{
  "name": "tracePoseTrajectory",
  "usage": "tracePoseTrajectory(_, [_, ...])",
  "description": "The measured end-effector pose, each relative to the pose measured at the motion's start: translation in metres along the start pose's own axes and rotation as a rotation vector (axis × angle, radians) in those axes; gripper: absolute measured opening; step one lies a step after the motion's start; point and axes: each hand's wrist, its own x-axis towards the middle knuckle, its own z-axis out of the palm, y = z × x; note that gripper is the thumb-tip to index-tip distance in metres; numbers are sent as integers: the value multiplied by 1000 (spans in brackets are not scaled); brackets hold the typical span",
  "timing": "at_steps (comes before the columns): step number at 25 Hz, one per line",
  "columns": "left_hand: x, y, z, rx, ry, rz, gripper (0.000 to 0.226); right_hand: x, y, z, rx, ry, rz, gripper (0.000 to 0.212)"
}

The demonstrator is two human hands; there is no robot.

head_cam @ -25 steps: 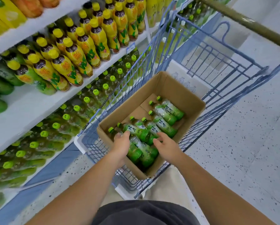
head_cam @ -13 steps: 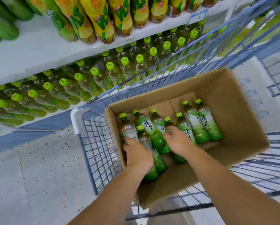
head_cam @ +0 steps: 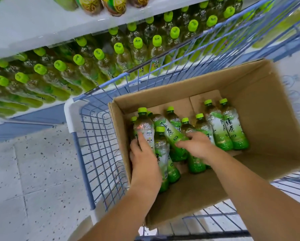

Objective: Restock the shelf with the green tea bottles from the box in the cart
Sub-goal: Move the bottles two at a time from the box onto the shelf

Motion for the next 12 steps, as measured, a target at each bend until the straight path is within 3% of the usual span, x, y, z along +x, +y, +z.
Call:
tracePoseTrajectory(4, [12, -4, 3, -225, -75, -124, 105, -4, 9, -27, -87, -46, 85, 91])
tracePoseTrajectory(8, [27, -8, 7, -336, -153, -99, 98, -16, 41, -34, 30, -144, 255, 69])
tracePoseTrajectory(10, [33, -4, 14, -310, -215, -99, 87, -22, 58, -26, 144, -165, 322, 67])
tracePoseTrajectory(12, [40, -2, 20, -97, -224, -75, 63, -23, 62, -16, 201, -175, 326, 75])
